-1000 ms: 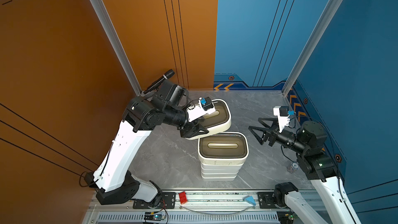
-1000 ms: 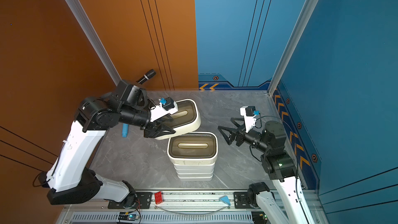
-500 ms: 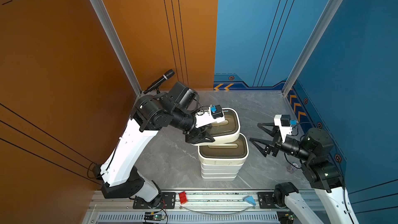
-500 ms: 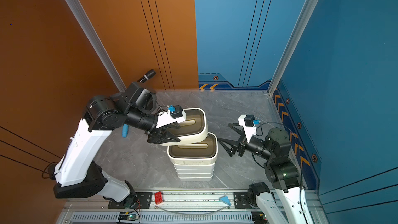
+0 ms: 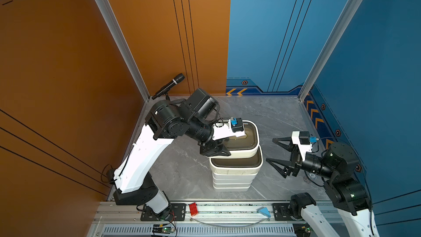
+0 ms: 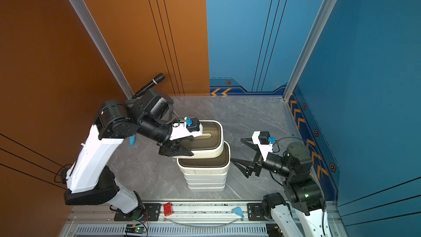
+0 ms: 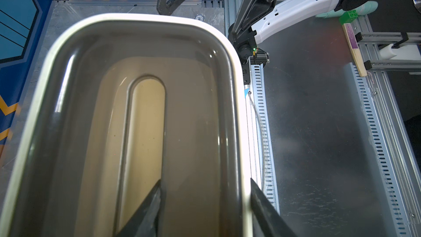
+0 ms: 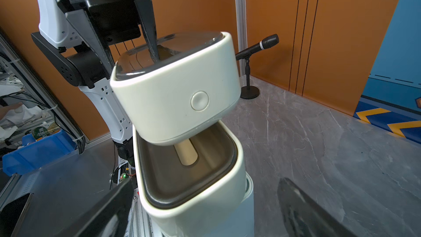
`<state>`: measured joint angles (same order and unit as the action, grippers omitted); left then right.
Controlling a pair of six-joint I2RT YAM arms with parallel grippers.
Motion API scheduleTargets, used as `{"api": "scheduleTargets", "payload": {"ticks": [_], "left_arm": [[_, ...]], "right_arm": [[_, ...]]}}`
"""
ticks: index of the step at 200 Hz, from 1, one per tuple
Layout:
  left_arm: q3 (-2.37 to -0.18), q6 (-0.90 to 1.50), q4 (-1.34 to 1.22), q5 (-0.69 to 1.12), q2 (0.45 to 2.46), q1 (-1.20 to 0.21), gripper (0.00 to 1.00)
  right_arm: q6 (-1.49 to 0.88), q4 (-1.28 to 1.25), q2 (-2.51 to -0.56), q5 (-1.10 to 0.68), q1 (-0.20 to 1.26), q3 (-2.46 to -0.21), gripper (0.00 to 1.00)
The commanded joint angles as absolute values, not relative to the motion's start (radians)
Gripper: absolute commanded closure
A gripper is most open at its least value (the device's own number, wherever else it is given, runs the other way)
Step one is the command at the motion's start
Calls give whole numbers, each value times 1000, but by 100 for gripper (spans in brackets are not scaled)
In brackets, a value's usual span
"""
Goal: Stack the tissue boxes
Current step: Place the tissue box at the tissue box.
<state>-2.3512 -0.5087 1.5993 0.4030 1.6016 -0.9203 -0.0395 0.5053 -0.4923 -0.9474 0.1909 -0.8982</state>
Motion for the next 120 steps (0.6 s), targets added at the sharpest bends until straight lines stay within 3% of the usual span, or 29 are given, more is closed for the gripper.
{"api": "scheduleTargets", "payload": {"ticks": [1, 120], "left_arm": [[-2392, -520, 1594, 347, 1608, -956, 51], [-2434, -473, 1588, 317, 1660, -1024, 52]], "right_arm": [[-17, 538, -465, -968, 197, -923, 0], [-15, 557, -443, -981, 197, -911, 0]]}}
